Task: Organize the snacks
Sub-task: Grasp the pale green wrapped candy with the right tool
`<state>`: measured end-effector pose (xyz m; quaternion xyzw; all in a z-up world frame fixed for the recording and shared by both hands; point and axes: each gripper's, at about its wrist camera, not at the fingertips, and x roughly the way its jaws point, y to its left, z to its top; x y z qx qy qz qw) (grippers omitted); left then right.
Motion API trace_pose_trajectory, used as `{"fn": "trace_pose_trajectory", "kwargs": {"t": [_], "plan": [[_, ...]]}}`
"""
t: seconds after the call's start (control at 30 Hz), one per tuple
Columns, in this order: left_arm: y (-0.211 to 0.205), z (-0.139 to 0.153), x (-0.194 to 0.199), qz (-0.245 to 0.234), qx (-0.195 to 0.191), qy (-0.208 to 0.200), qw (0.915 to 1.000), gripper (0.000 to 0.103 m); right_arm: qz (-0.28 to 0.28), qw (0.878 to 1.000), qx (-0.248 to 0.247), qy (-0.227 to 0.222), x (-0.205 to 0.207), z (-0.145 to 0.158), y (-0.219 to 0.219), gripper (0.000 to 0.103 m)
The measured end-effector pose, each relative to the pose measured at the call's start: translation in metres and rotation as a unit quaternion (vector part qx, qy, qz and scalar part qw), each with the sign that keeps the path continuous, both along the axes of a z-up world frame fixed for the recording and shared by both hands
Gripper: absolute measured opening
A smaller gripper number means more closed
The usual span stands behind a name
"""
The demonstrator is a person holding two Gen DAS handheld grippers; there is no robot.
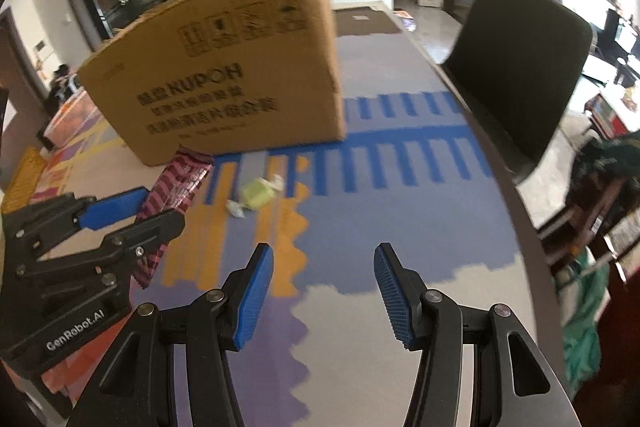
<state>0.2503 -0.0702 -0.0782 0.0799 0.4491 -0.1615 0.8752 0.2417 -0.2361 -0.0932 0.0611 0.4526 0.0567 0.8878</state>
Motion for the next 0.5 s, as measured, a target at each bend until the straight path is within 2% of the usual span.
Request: {"fn": "trace_pose_trajectory", "kwargs": {"t": [0.17,0.37,0.5], "plan": [[0.02,-0.003,0.006,0.044,-0.015,0.002,0.9989,0.037,0.024,1.0,0.015,-0.006,0.022,-0.001,0.016,0.054],[0.039,-0.011,0.011,0.069,-0.026,0.007,0.9972,0.037,0.042,0.999,0.011,0.0,0.045,-0.009,0.037,0.053],[0.047,-0.014,0.017,0.084,-0.039,0.014,0.9956,0.037,0.049,0.999,0.004,0.007,0.053,-0.015,0.05,0.041]]}}
